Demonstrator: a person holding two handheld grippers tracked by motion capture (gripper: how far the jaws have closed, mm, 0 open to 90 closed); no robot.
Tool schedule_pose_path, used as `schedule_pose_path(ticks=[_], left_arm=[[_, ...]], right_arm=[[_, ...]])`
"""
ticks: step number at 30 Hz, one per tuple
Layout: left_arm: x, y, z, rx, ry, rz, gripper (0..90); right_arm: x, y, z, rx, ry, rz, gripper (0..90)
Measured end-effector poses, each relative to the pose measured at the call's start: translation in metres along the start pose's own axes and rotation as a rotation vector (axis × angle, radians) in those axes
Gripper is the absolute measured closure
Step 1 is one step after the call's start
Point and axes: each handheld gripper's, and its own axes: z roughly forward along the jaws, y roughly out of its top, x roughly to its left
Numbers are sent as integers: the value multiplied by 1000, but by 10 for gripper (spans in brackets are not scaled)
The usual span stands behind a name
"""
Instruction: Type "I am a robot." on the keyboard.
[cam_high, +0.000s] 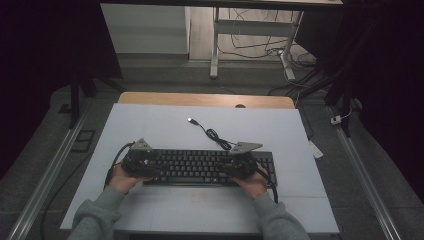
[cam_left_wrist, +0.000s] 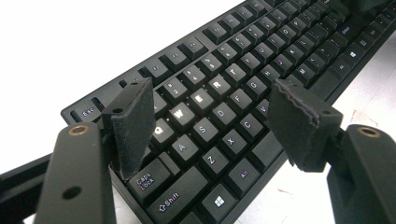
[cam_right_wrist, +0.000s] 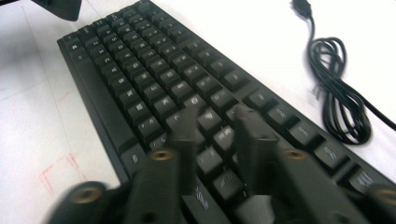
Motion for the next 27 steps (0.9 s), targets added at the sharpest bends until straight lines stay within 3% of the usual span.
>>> schedule_pose_path(ticks=[3,8,16,27], left_arm=[[0,0,0,-2,2,-1,325],[1,0,0,-1,5,-3,325],[0,0,-1,-16,10,-2,328],[-1,2,-4,-72,16,-10,369]], right_arm=[[0,-4,-7,-5,-17,-2,564],[0,-13,-18,-24,-21,-5,512],[-3,-23,-31,-31,-38,-5,493],[-4,-23,-30,-33,-47,-6,485]])
